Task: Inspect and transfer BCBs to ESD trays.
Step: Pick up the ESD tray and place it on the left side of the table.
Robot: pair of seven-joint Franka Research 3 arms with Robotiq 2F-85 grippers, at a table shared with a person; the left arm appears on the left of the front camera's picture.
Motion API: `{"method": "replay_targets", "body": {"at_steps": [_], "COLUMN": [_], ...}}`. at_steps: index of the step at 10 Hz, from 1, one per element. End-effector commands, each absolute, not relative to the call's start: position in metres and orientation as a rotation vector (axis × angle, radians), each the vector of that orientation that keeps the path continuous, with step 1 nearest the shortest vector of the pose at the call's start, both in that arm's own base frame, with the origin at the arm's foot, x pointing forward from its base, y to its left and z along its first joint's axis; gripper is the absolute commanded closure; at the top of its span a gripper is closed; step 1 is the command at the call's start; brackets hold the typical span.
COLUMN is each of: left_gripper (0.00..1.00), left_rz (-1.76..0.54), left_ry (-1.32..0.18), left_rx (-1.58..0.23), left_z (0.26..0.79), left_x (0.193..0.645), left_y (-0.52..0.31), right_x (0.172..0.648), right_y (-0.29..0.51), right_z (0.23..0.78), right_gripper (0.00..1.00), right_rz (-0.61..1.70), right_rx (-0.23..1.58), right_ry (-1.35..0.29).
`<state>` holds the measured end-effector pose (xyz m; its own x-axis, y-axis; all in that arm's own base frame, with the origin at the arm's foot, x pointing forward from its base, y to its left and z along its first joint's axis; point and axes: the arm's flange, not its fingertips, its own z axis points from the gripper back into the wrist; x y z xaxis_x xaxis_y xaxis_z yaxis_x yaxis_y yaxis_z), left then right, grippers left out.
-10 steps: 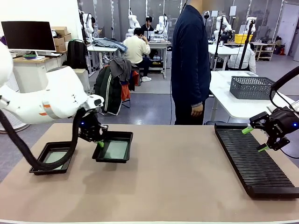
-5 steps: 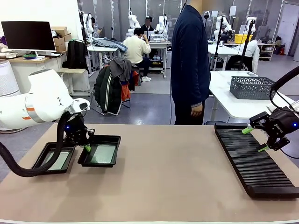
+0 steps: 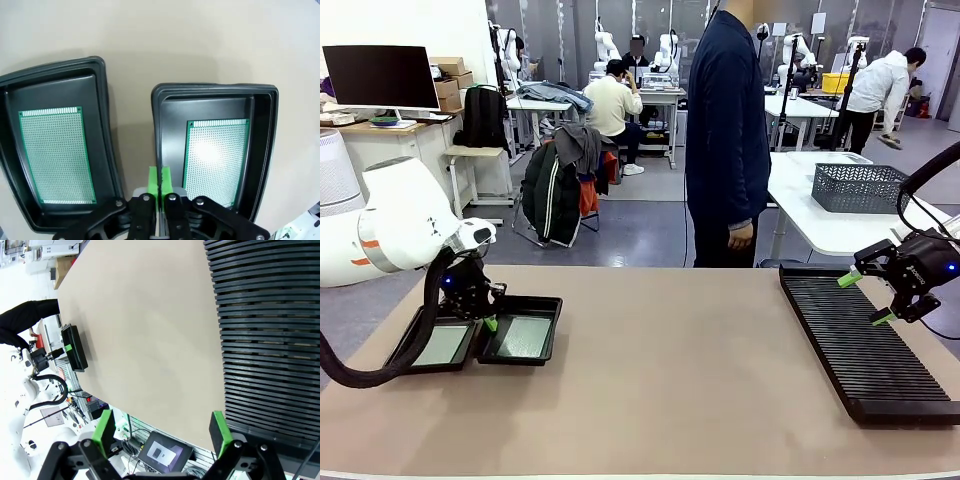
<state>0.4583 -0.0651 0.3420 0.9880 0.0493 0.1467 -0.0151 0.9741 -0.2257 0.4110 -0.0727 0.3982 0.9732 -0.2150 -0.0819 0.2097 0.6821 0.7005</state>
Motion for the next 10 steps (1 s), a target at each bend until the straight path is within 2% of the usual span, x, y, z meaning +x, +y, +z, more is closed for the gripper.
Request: {"method": "replay_targets", "body": {"at_steps": [1, 5, 10], "left_gripper": [0.97, 0.97, 0.97], "left_rz": [0.007, 0.021, 0.039], "left_ry": [-0.191, -0.191, -0.168], "left_rx": [-0.221, -0.238, -0.209], "left_z": [0.328, 0.303, 0.307], "left_x": [0.456, 0.457, 0.459], "left_y": [-0.061, -0.060, -0.063], "right_x": [0.410, 0.410, 0.410], "right_y": [-0.072, -0.072, -0.072], "right_z": [0.399, 0.399, 0.399], "right_gripper": [0.00, 0.00, 0.00], "right_rz": [-0.253, -0.253, -0.253], "right_rx": [0.778, 0.778, 0.778], "right_ry": [-0.017, -0.017, -0.017]}}
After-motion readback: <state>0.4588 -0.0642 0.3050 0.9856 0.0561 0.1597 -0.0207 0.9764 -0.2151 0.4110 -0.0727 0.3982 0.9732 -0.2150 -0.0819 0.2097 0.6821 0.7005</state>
